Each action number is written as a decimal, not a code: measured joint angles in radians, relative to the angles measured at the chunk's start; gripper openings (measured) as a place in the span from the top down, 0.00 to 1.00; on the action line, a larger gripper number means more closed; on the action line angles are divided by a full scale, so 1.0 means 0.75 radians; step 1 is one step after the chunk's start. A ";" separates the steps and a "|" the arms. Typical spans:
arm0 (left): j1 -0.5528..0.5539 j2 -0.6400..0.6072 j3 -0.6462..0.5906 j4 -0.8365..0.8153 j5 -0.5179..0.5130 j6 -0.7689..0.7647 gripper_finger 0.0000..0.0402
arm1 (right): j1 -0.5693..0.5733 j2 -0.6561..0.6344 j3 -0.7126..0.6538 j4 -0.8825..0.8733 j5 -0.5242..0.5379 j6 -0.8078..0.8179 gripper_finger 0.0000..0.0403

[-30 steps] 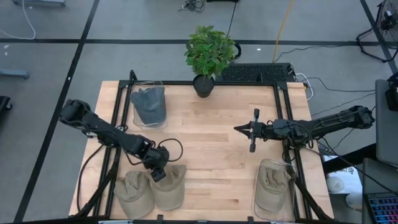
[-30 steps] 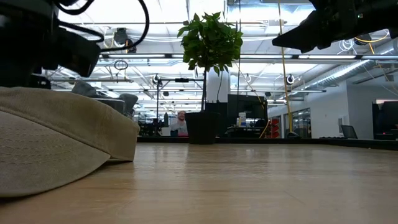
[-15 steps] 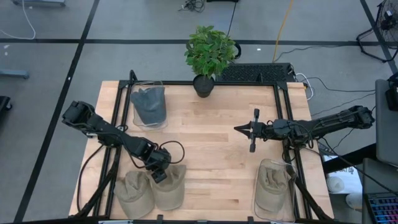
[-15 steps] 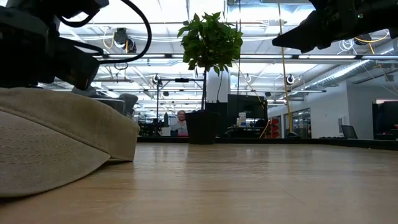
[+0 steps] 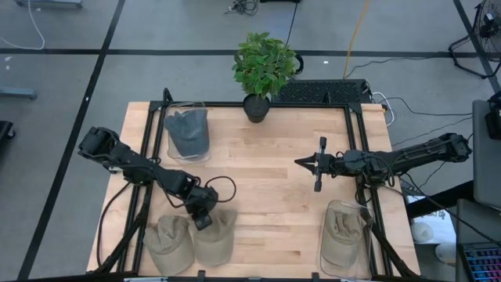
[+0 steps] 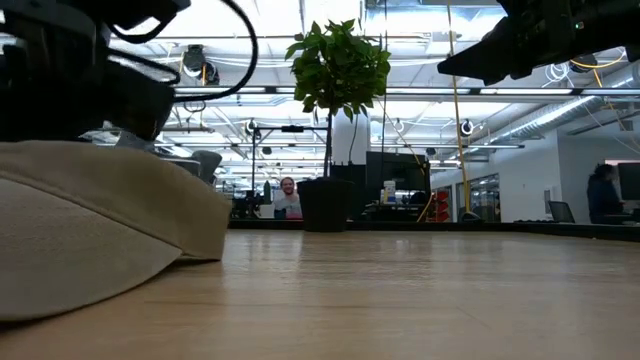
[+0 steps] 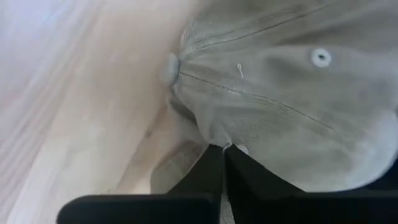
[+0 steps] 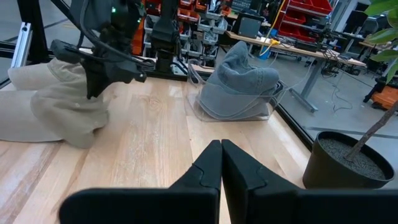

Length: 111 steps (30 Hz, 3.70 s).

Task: Pick & Place hat
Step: Put the right brown cap into the right transparent bin

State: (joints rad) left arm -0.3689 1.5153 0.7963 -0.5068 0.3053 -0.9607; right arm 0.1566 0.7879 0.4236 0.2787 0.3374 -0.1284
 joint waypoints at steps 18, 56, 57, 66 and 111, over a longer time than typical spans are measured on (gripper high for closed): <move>0.095 -0.126 0.480 -0.350 -0.378 0.580 0.99 | 0.001 -0.001 -0.180 0.426 0.001 -0.028 1.00; 0.127 -0.791 0.628 -0.571 -0.997 0.991 1.00 | 0.000 -0.001 -0.204 0.430 0.002 -0.045 1.00; 0.125 -0.819 0.615 -0.569 -1.015 0.991 1.00 | 0.000 -0.001 -0.204 0.430 0.002 -0.045 1.00; 0.126 -0.944 0.507 -0.567 -1.084 0.968 1.00 | 0.000 -0.001 -0.204 0.431 0.002 -0.041 1.00; 0.126 -0.904 0.491 -0.554 -1.031 0.885 0.99 | 0.000 -0.001 -0.204 0.431 0.001 -0.040 1.00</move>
State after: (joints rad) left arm -0.2745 0.8375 1.1648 -0.9226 -0.4683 -0.2966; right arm 0.1566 0.7873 0.2707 0.6022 0.3382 -0.1581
